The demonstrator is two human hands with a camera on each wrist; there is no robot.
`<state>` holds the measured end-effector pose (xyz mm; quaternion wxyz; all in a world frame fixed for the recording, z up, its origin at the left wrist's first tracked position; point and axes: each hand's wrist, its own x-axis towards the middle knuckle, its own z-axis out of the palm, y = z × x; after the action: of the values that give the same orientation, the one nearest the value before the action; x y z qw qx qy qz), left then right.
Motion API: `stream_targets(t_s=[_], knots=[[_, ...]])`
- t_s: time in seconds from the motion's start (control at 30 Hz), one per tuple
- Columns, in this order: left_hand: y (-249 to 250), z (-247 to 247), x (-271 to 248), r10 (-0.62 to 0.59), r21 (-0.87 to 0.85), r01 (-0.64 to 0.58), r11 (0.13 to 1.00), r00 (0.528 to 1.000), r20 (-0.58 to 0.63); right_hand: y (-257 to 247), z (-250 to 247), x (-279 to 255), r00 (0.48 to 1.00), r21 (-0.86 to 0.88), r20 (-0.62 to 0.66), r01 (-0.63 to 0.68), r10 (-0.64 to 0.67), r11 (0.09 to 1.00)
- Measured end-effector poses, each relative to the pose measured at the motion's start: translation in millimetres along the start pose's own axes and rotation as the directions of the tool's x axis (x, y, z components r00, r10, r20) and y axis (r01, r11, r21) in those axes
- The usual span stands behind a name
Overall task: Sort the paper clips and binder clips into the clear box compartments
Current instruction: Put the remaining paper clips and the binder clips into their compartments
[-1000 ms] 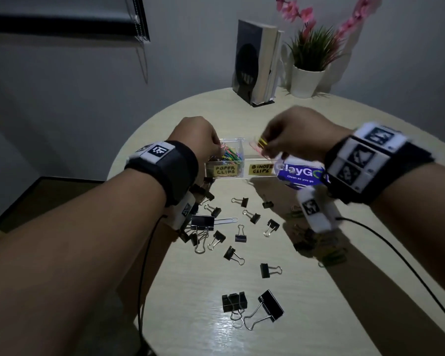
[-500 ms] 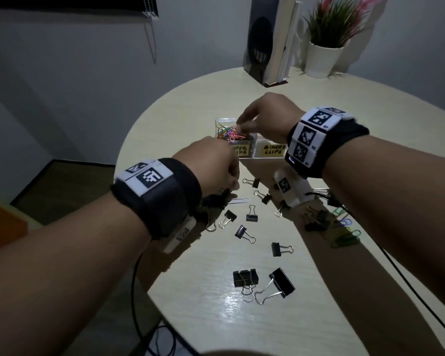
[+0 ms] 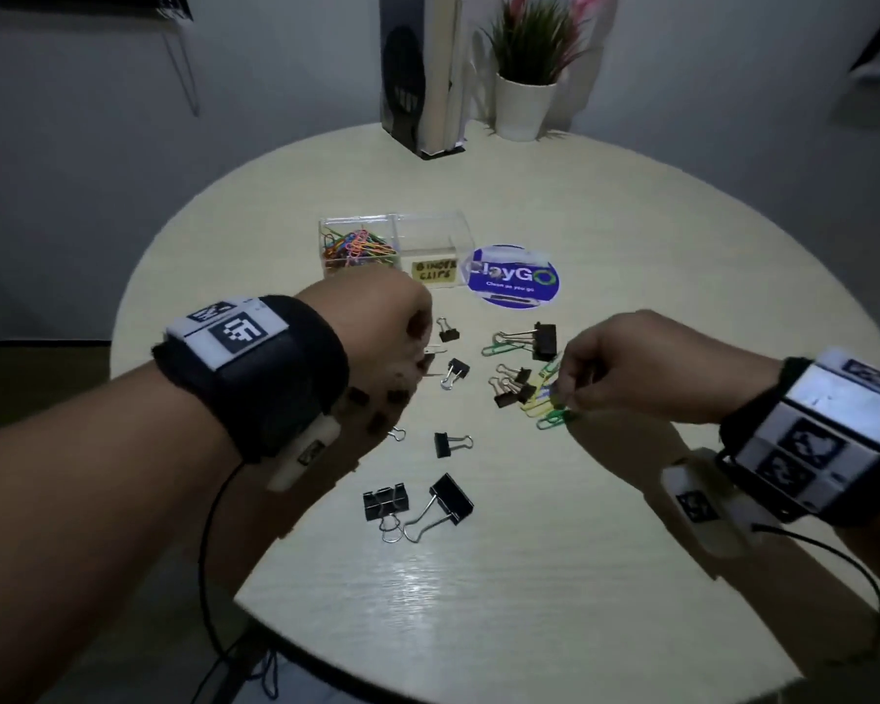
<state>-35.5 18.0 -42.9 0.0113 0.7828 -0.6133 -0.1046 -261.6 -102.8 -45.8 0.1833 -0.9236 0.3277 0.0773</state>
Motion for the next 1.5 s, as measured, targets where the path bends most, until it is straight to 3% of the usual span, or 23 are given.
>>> stream_targets(t_s=[0.17, 0.27, 0.4, 0.5, 0.73, 1.0, 1.17, 1.33, 1.43, 1.5], knots=[[50, -5, 30, 0.098, -0.046, -0.101, 0.994, 0.993, -0.07, 8, 18, -8, 0.999, -0.047, -0.024, 0.026, -0.027, 0.999], [60, 4, 55, 0.056, 0.001, -0.056, 0.998, 0.998, -0.016, 8, 18, -9, 0.997, -0.068, -0.014, 0.073, -0.074, 0.995], [62, 19, 67, -0.077, 0.048, 0.075, 0.996, 0.996, 0.052, 7, 18, -11, 0.993, -0.072, 0.025, 0.117, -0.116, 0.991], [58, 26, 69, -0.107, 0.066, 0.102, 0.993, 0.992, 0.07, 11, 18, -9, 0.993, -0.026, 0.031, 0.112, -0.111, 0.993], [61, 26, 71, -0.107, -0.012, 0.108, 0.994, 0.989, 0.102, 15, 19, -4, 0.997, -0.008, 0.048, 0.055, -0.054, 0.998], [68, 27, 71, -0.065, 0.027, 0.062, 0.998, 0.989, 0.133, 11, 18, -4, 0.993, -0.009, 0.096, 0.067, -0.066, 0.998], [62, 23, 63, -0.029, 0.002, 0.029, 1.0, 0.986, 0.166, 12, 15, -4, 0.997, 0.029, 0.044, 0.059, -0.06, 0.998], [27, -2, 43, -0.019, -0.159, 0.028, 0.987, 0.998, 0.058, 6, -12, 19, 0.999, 0.25, -0.054, 0.02, -0.007, 0.968], [-13, -32, 32, -0.131, -0.364, 0.094, 0.926, 0.988, -0.078, -14, -31, 46, 0.986, 0.388, -0.169, 0.067, 0.0, 0.919], [-41, -46, 31, -0.254, -0.463, 0.144, 0.875, 0.949, -0.187, -33, -40, 67, 0.973, 0.462, -0.23, 0.105, 0.005, 0.88]])
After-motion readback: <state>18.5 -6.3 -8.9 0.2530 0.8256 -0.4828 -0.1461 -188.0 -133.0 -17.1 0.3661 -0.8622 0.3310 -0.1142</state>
